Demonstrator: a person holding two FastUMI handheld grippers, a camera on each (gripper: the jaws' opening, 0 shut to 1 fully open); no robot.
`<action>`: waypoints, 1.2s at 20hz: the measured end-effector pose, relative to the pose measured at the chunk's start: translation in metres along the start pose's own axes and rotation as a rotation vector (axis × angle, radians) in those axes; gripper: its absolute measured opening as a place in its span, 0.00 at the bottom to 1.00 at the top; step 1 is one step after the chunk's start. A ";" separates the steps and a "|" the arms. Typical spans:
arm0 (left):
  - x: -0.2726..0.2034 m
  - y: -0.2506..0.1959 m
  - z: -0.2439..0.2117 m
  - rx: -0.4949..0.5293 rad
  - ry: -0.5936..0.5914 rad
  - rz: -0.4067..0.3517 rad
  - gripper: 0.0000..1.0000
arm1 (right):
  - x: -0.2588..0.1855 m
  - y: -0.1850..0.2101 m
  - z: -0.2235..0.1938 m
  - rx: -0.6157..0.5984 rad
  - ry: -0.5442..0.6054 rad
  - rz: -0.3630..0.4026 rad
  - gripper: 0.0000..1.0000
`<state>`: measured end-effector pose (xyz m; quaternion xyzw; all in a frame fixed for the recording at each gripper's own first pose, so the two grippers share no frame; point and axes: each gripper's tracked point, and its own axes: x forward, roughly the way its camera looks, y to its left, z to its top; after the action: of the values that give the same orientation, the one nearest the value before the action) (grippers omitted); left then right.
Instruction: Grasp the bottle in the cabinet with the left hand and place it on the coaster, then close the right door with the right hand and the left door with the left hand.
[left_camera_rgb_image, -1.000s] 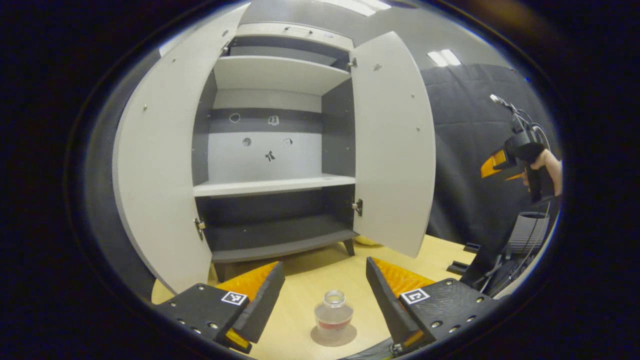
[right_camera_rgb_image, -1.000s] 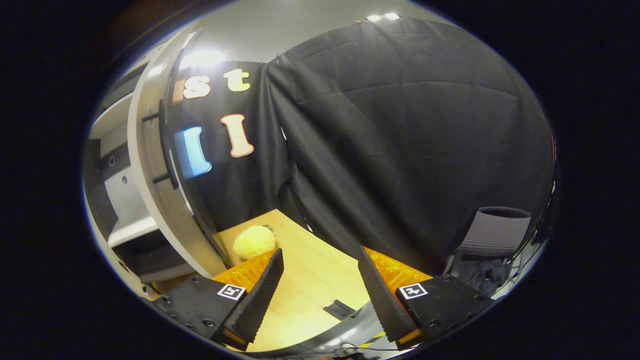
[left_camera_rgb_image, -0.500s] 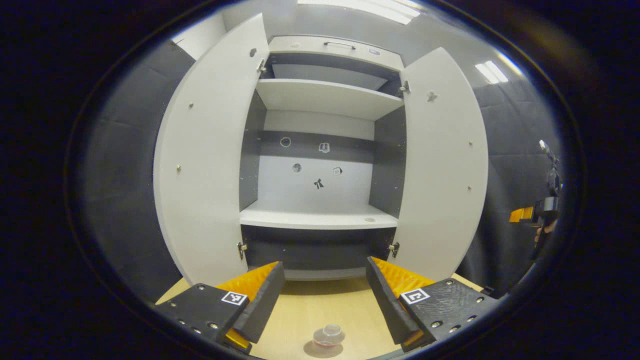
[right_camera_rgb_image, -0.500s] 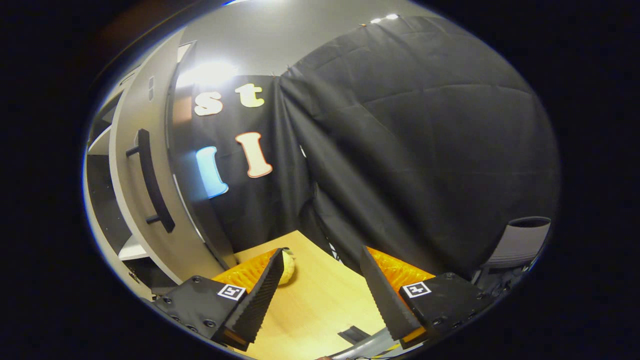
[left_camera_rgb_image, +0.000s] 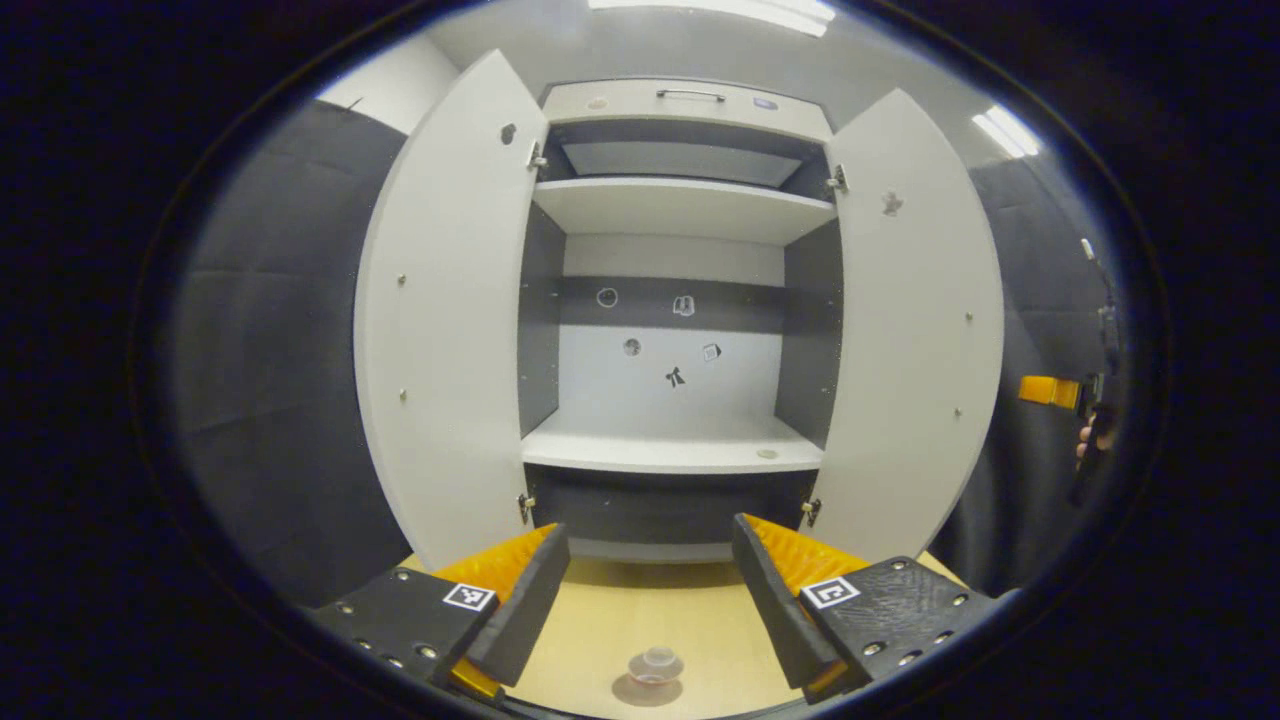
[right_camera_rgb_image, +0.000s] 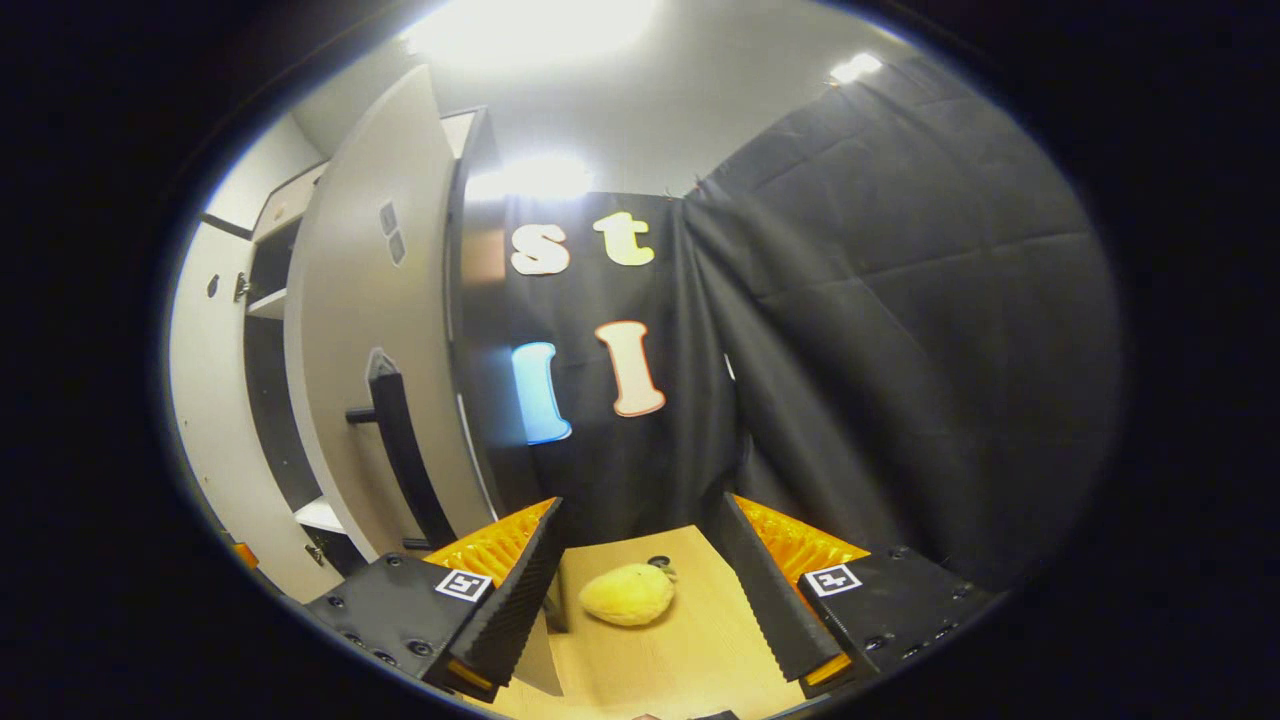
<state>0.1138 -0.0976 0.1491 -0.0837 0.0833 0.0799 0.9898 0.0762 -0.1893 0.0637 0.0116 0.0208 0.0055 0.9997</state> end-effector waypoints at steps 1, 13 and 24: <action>-0.001 0.001 0.000 -0.014 -0.002 0.020 1.00 | 0.004 0.005 0.005 -0.015 -0.008 0.038 0.98; -0.032 0.068 0.007 0.037 -0.055 0.297 1.00 | 0.022 0.061 0.019 -0.097 -0.033 0.258 0.97; -0.011 0.125 0.006 -0.050 -0.069 0.279 1.00 | 0.007 0.096 0.014 -0.095 -0.043 0.177 0.96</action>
<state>0.0828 0.0235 0.1376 -0.0932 0.0581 0.2214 0.9690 0.0826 -0.0938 0.0794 -0.0338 -0.0021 0.0947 0.9949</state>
